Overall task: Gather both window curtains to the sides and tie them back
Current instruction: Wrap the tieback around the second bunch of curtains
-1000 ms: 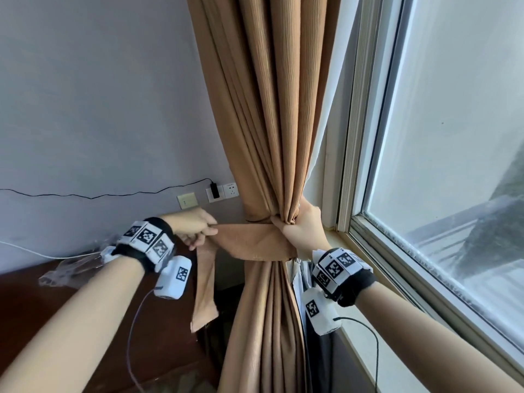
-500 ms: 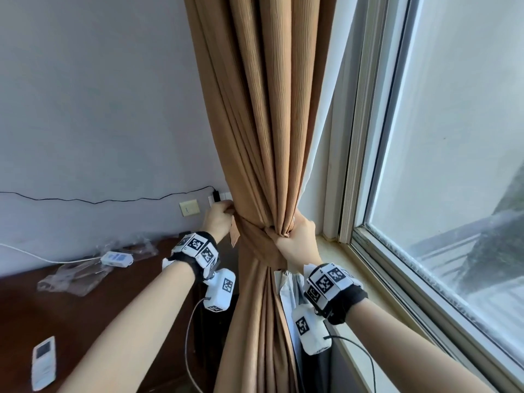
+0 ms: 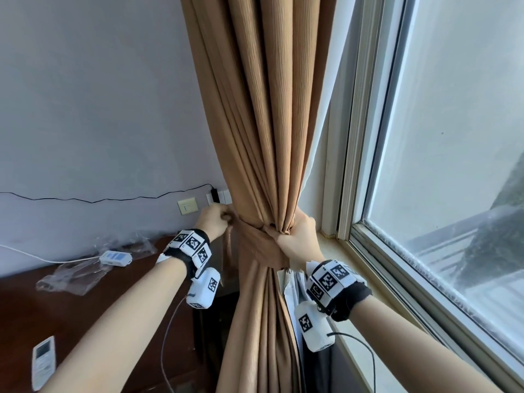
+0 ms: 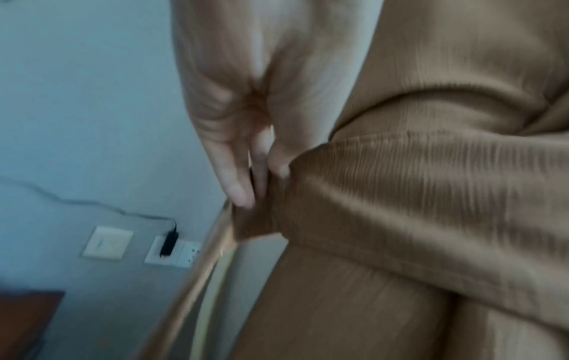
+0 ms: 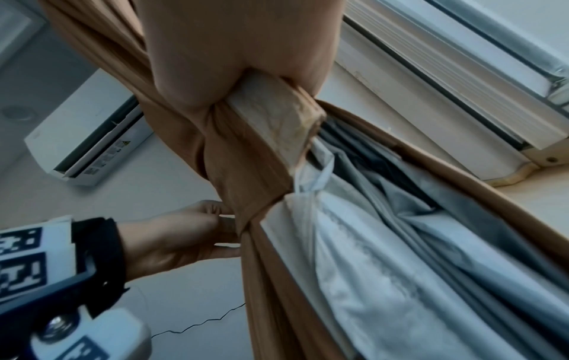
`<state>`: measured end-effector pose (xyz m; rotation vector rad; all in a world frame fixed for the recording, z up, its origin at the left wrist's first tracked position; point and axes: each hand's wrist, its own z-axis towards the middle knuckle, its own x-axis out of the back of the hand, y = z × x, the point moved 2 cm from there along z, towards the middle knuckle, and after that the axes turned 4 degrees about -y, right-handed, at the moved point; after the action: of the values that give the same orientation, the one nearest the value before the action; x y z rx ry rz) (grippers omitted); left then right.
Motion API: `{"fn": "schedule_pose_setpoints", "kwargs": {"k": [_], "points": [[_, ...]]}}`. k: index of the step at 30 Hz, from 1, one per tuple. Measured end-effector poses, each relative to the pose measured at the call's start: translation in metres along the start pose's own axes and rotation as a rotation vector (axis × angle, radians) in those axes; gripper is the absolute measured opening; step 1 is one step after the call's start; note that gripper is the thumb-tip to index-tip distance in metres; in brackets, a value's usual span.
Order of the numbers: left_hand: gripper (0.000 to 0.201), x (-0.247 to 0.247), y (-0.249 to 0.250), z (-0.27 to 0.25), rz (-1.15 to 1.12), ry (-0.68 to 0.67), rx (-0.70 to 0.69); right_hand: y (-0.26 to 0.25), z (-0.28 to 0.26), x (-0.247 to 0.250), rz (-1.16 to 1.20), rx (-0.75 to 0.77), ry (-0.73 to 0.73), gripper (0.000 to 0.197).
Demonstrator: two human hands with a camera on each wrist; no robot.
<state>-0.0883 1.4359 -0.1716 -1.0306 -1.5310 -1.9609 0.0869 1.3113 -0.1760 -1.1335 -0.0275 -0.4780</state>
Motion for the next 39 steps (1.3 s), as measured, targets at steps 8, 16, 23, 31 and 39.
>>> {"fn": "schedule_pose_setpoints", "kwargs": {"k": [8,16,23,31,39], "points": [[0.024,-0.009,0.022,0.004,-0.297,0.035,0.103,-0.003,0.000,-0.002,0.011,-0.008,-0.011,0.029],[0.017,-0.011,0.032,0.009,-0.762,-0.237,0.169,-0.001,0.004,0.004,0.009,-0.048,-0.055,0.030],[0.039,0.009,0.037,-0.018,-0.904,-0.808,0.022,-0.001,0.006,0.002,-0.054,-0.040,-0.066,0.027],[0.037,-0.009,0.039,-0.019,-0.939,-0.363,0.027,-0.011,0.002,-0.011,-0.170,0.025,-0.116,0.038],[0.052,-0.003,0.035,-0.018,-0.861,-0.256,0.079,-0.011,0.010,-0.020,-0.283,0.050,-0.335,0.083]]}}
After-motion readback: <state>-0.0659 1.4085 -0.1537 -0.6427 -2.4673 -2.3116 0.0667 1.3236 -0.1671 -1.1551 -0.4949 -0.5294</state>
